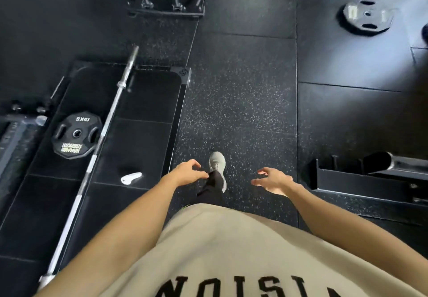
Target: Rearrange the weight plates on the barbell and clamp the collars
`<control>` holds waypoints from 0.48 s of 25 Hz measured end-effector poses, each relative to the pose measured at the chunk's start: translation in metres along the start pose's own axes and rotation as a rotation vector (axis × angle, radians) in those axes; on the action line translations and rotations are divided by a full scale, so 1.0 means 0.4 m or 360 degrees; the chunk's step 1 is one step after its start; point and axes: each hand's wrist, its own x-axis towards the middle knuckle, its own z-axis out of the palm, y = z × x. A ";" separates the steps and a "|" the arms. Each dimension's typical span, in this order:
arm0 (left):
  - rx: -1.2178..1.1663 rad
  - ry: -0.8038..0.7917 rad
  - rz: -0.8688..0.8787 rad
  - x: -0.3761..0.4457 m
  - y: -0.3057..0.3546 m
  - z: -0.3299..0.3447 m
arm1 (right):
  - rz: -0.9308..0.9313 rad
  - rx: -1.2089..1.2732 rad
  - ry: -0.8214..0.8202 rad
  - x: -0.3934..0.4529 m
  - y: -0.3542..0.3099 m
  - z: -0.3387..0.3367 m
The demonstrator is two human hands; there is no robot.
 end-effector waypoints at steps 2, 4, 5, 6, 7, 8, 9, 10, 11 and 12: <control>0.0047 -0.0029 0.0026 0.137 0.093 -0.112 | 0.0059 0.0003 0.0019 0.115 -0.050 -0.114; 0.0106 -0.0076 0.0057 0.249 0.196 -0.234 | 0.0110 0.0020 0.0035 0.206 -0.100 -0.238; 0.0151 -0.0098 0.0087 0.303 0.255 -0.301 | 0.0127 0.0043 0.0080 0.255 -0.128 -0.308; 0.0197 -0.0115 0.0113 0.352 0.320 -0.371 | 0.0148 0.0070 0.0131 0.298 -0.158 -0.385; 0.0238 -0.0118 0.0132 0.403 0.382 -0.432 | 0.0159 0.0115 0.0186 0.339 -0.178 -0.456; 0.0280 -0.0128 0.0159 0.450 0.445 -0.486 | 0.0165 0.0145 0.0227 0.376 -0.195 -0.521; 0.0299 -0.0142 0.0183 0.497 0.509 -0.532 | 0.0181 0.0183 0.0256 0.415 -0.207 -0.578; 0.0327 -0.0172 0.0218 0.545 0.574 -0.570 | 0.0196 0.0209 0.0272 0.457 -0.215 -0.629; 0.0350 -0.0192 0.0234 0.588 0.630 -0.601 | 0.0226 0.0245 0.0267 0.495 -0.221 -0.673; 0.0380 -0.0184 0.0235 0.636 0.682 -0.629 | 0.0256 0.0264 0.0251 0.537 -0.220 -0.718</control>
